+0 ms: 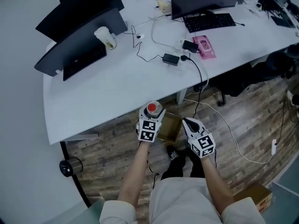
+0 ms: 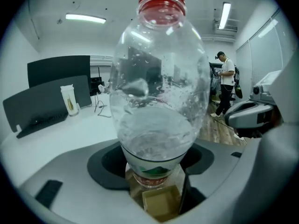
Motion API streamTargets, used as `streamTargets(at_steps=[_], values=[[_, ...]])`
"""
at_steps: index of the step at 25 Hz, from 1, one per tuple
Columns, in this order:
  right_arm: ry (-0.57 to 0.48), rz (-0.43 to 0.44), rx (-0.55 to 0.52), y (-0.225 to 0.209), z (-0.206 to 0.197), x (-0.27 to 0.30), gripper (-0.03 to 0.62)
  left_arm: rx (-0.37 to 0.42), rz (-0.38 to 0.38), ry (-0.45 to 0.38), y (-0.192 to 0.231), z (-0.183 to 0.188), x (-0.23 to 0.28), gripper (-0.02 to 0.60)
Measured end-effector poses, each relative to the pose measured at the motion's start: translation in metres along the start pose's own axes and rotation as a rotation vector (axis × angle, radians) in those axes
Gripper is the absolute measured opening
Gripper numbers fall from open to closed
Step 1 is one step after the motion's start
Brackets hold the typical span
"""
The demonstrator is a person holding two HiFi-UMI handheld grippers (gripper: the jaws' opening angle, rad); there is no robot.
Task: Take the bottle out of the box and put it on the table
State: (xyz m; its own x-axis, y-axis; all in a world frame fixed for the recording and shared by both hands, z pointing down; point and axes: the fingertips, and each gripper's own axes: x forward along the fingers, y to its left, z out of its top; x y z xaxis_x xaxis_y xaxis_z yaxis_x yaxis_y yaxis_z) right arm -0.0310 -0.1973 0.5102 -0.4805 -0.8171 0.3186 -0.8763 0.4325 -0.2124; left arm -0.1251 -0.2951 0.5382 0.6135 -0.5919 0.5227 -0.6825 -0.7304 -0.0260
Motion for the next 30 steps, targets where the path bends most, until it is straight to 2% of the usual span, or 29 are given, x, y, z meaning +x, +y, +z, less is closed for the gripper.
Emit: streamTargets(at_steps=[3, 6, 13, 21, 26, 30], values=[[-0.015, -0.007, 0.007, 0.004, 0.011, -0.005, 0.040, 0.020, 0.038, -0.035, 0.030, 0.032, -0.004, 0.311], [-0.012, -0.023, 0.029, 0.006, 0.008, -0.005, 0.040, 0.020, 0.068, -0.048, 0.064, 0.048, 0.004, 0.311], [-0.004, -0.039, 0.049, 0.010, 0.013, 0.008, 0.040, -0.040, 0.077, -0.003, 0.116, 0.044, 0.041, 0.313], [-0.011, -0.036, 0.060, 0.014, 0.028, 0.022, 0.040, -0.087, 0.072, 0.003, 0.131, 0.038, 0.060, 0.316], [-0.001, -0.013, -0.003, 0.017, 0.037, 0.023, 0.040, -0.110, 0.096, -0.067, 0.136, 0.043, 0.063, 0.325], [0.015, -0.003, -0.051, 0.011, 0.050, 0.018, 0.040, -0.139, 0.129, -0.106, 0.138, 0.038, 0.038, 0.350]])
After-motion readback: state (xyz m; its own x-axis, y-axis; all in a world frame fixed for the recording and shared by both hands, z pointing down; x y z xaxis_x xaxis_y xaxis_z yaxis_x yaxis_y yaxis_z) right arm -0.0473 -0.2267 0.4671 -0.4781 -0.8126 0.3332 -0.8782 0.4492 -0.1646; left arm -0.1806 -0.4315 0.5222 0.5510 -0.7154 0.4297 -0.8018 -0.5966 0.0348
